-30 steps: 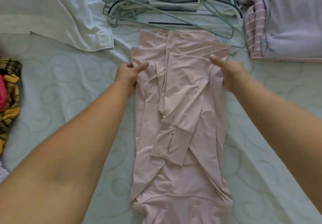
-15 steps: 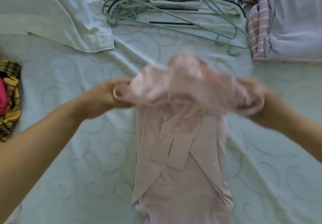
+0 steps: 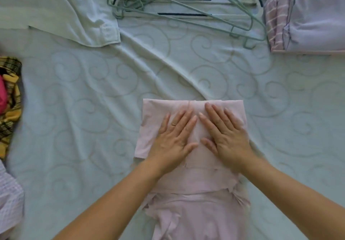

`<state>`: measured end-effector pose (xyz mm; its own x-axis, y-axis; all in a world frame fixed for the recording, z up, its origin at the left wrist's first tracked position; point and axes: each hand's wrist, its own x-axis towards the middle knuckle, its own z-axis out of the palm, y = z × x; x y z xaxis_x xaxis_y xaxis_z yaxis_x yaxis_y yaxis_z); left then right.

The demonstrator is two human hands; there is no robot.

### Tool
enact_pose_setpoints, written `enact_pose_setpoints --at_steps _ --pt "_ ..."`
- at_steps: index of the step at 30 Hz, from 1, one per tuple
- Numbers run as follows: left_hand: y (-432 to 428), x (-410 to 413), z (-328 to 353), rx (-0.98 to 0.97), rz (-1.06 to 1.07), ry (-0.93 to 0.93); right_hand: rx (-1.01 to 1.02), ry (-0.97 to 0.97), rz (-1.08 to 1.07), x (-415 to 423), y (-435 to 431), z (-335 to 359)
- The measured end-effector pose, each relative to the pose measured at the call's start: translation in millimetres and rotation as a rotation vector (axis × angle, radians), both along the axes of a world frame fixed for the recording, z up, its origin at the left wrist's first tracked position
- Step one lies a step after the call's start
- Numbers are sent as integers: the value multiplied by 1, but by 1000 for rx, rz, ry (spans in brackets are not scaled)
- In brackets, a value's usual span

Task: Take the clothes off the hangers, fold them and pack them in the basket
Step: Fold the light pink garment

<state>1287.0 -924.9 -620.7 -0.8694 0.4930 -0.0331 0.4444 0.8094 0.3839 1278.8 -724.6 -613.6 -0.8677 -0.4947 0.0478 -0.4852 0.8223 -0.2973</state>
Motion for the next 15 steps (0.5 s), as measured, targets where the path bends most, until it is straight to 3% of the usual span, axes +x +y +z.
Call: enact_pose_setpoints --at_steps 6,8,10,12,13,15 --pt "8 4 -11 -64 37 -39 140 -152 -15 -3 3 -16" --pt "0 16 8 110 183 -92 66 -159 -138 9 3 1" --pt "-21 56 28 350 447 -225 -193 -174 -350 35 7 23" --pt "-38 123 57 453 743 -393 -444 -388 -639 81 15 51" --pt "-42 163 58 381 845 -505 -471 -552 -759 111 21 59" --pt "-45 216 64 208 843 -838 -340 -998 -892 180 17 60"
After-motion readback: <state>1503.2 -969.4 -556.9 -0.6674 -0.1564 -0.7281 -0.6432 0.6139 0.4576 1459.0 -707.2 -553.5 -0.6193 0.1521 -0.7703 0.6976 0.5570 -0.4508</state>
